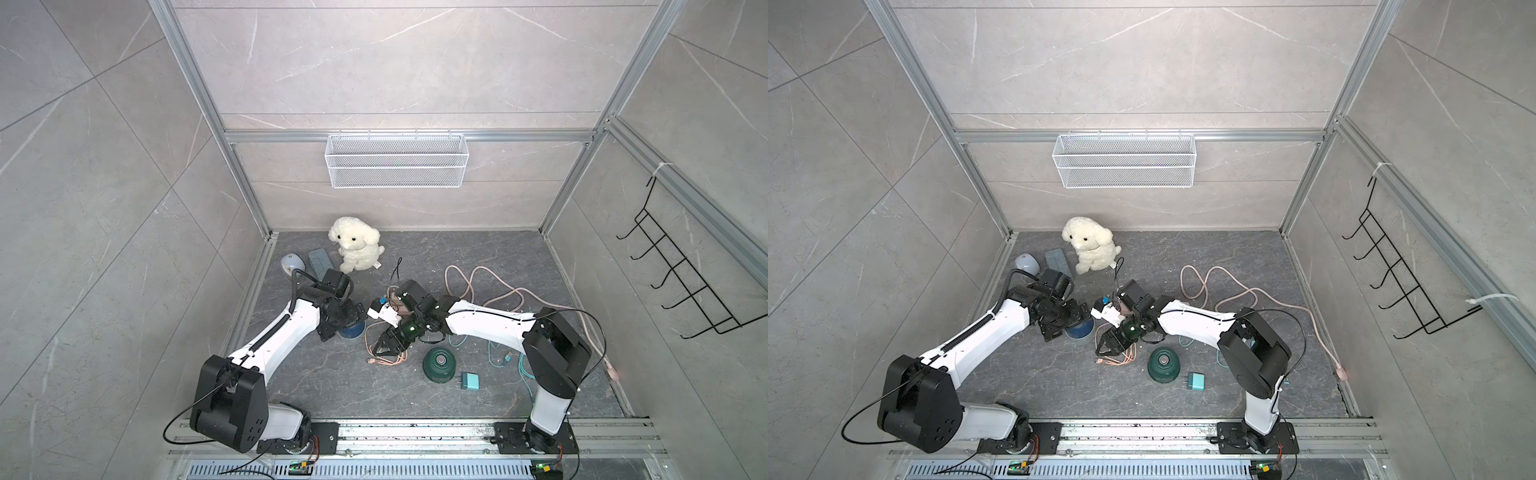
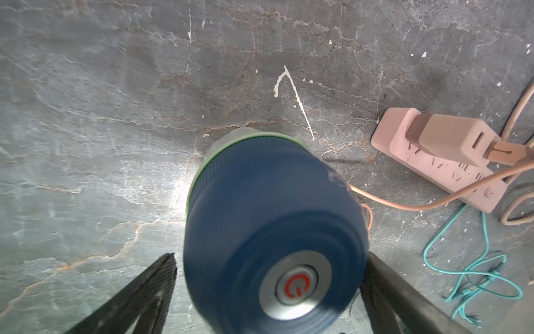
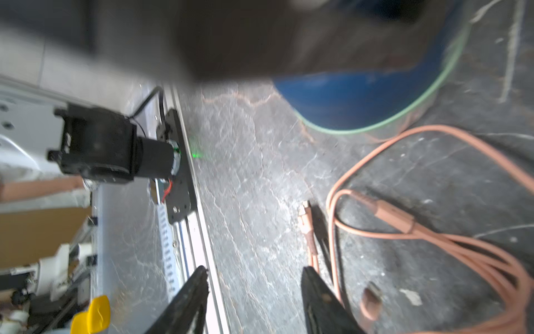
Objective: Charge the cordless meat grinders
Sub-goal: Pick up the charging cable from the center of the board.
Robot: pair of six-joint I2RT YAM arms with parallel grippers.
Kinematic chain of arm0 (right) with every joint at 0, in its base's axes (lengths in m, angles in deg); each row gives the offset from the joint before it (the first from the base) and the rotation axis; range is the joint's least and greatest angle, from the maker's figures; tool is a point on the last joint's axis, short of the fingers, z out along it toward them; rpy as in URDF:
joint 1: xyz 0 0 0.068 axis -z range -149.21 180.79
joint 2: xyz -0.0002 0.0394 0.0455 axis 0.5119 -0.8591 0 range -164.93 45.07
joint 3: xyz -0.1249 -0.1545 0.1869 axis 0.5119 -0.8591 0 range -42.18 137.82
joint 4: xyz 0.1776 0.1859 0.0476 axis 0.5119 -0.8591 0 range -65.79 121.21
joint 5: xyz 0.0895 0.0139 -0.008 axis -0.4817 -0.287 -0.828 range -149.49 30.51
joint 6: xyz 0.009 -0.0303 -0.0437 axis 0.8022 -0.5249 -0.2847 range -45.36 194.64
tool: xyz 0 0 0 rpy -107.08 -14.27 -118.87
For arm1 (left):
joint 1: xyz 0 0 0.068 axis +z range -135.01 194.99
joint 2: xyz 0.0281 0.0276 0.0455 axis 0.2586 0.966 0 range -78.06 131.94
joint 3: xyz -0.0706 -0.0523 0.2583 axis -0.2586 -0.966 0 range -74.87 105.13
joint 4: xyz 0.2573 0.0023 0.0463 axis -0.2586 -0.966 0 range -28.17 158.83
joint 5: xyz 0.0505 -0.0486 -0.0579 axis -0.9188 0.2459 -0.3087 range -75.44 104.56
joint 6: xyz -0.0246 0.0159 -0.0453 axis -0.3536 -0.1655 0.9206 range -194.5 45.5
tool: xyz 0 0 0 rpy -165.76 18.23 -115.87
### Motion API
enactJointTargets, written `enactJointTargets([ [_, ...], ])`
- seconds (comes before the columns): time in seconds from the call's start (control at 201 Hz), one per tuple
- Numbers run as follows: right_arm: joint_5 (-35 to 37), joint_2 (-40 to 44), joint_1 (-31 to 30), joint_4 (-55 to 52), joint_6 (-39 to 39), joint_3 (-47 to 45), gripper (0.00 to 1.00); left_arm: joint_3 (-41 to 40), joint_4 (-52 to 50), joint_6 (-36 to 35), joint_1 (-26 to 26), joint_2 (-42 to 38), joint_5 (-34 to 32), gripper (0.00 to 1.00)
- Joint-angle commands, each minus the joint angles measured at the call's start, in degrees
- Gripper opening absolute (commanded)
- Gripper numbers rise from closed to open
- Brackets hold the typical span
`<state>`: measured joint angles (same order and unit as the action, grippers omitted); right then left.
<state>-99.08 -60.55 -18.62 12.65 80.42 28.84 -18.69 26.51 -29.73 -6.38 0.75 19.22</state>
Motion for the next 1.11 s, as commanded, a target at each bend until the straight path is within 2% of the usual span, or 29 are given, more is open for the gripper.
enactJointTargets([
  [0.0,1.76,-2.63,-0.68,-2.62,-4.14,-0.05,0.56,-1.23,2.15,1.35,1.12,-0.81,2.59,0.99],
  [0.214,3.60,-7.45,-1.40,-2.81,-4.83,3.07,0.56,-0.84,1.16,0.21,1.55,1.08,1.75,0.99],
  [0.448,4.72,-10.68,-2.23,-4.52,-5.86,4.82,0.55,0.15,0.17,0.40,1.96,-0.25,0.42,1.00],
  [0.633,7.60,-11.36,-2.32,-3.49,-5.13,5.27,0.53,-0.10,0.13,0.69,4.49,-2.63,0.61,0.99],
  [0.782,8.39,-11.87,-3.29,-2.75,-4.90,5.92,0.52,-0.35,0.53,-0.02,8.36,-5.69,3.76,0.99],
  [1.101,11.69,-11.43,-4.82,-2.92,-5.08,6.32,0.37,-1.16,-1.71,-2.46,13.48,-9.54,5.74,0.99],
])
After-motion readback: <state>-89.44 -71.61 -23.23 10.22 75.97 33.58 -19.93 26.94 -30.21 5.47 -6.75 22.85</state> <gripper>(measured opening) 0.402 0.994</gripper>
